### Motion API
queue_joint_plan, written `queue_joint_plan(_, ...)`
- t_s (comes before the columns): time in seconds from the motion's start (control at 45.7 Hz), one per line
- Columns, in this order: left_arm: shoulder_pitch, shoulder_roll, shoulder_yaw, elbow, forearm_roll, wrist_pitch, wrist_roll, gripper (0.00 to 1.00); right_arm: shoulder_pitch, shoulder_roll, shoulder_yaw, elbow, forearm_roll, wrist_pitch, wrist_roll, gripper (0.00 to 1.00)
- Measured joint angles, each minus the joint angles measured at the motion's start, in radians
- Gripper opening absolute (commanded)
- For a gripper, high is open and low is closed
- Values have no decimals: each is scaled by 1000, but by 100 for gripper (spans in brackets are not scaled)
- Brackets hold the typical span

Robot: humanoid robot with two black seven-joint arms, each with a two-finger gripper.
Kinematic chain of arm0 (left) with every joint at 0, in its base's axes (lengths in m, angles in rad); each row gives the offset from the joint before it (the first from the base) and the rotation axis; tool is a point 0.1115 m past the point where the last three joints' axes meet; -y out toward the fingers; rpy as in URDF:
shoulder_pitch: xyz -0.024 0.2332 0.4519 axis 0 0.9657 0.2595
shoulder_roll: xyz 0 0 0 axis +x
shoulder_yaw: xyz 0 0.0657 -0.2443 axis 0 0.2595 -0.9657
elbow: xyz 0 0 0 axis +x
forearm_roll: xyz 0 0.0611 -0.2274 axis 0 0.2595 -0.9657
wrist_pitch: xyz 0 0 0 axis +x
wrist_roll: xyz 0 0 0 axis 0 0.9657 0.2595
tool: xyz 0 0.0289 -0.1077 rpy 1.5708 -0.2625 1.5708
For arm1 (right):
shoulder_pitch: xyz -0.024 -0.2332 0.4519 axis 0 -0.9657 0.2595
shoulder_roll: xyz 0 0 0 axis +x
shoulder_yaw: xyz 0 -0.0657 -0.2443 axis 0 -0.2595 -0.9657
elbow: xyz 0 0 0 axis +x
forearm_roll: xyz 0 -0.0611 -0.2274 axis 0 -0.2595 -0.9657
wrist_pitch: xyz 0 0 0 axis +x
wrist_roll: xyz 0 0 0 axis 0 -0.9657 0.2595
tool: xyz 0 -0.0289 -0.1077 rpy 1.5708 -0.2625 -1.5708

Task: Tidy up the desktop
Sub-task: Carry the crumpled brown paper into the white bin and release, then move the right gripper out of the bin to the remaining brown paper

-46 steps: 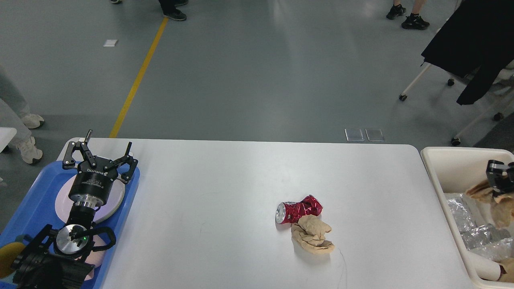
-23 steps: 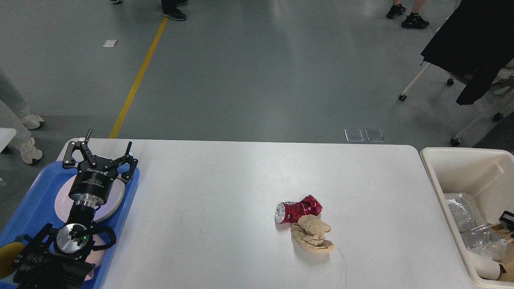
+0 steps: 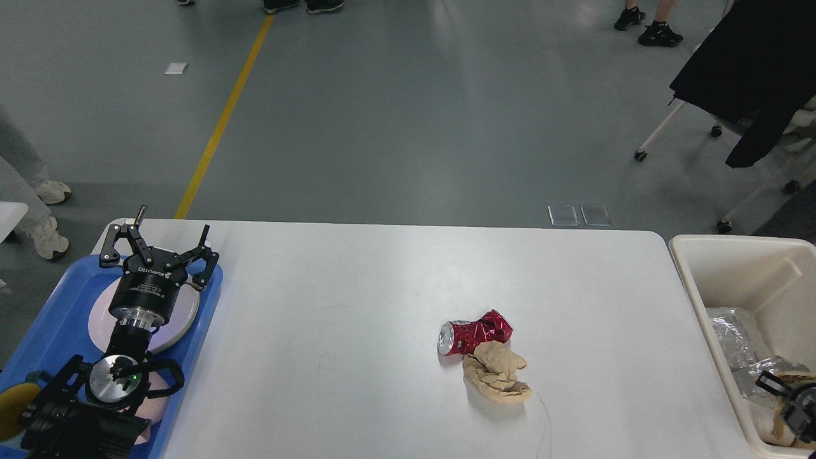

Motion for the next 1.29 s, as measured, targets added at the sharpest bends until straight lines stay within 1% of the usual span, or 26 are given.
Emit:
queue_joint_plan(0.022,0,0,0,0,0,0,0,97,0,0,2,0,-1,0,0,4)
queue_joint_plan(0.066,0,0,0,0,0,0,0,97,-2,-1,3,0,-5,1,-1,49)
queue_joint_plan(0.088,0,0,0,0,0,0,0,97,-2,-1,4,0,-6,1,-1,65)
queue_joint_plan(0.11,0,0,0,0,0,0,0,97,-3,-2,4,0,-7,2,-1,76)
queue_joint_plan(0.175,0,0,0,0,0,0,0,97,-4,-5,8,0,-8,1,-1,95)
queue_joint_plan(0.197,0,0,0,0,0,0,0,97,-5,-6,9,0,-9,-1,-1,100)
queue_joint_plan(0.372,0,0,0,0,0,0,0,97,-4,-4,9,2,-9,-24,1,100)
queue_joint_plan(0.745,0,0,0,0,0,0,1,97,18,-15,-3,33,-18,-11,2,100)
queue_joint_plan(0.832,0,0,0,0,0,0,0,97,55,-48,-12,68,-26,14,-2,100)
queue_joint_plan(0.92,0,0,0,0,0,0,0,97,134,-102,-27,139,-49,70,-15,100)
queue_joint_plan(1.008,0,0,0,0,0,0,0,97,248,-162,-51,257,-96,125,-52,100)
queue_joint_plan(1.073,0,0,0,0,0,0,0,97,354,-207,-79,379,-152,148,-102,100)
queue_joint_plan(1.183,0,0,0,0,0,0,0,97,578,-262,-162,626,-245,162,-202,100)
queue_joint_plan(1.249,0,0,0,0,0,0,0,97,743,-274,-240,766,-269,168,-249,100)
queue_joint_plan(1.292,0,0,0,0,0,0,0,97,844,-271,-293,841,-275,178,-268,100)
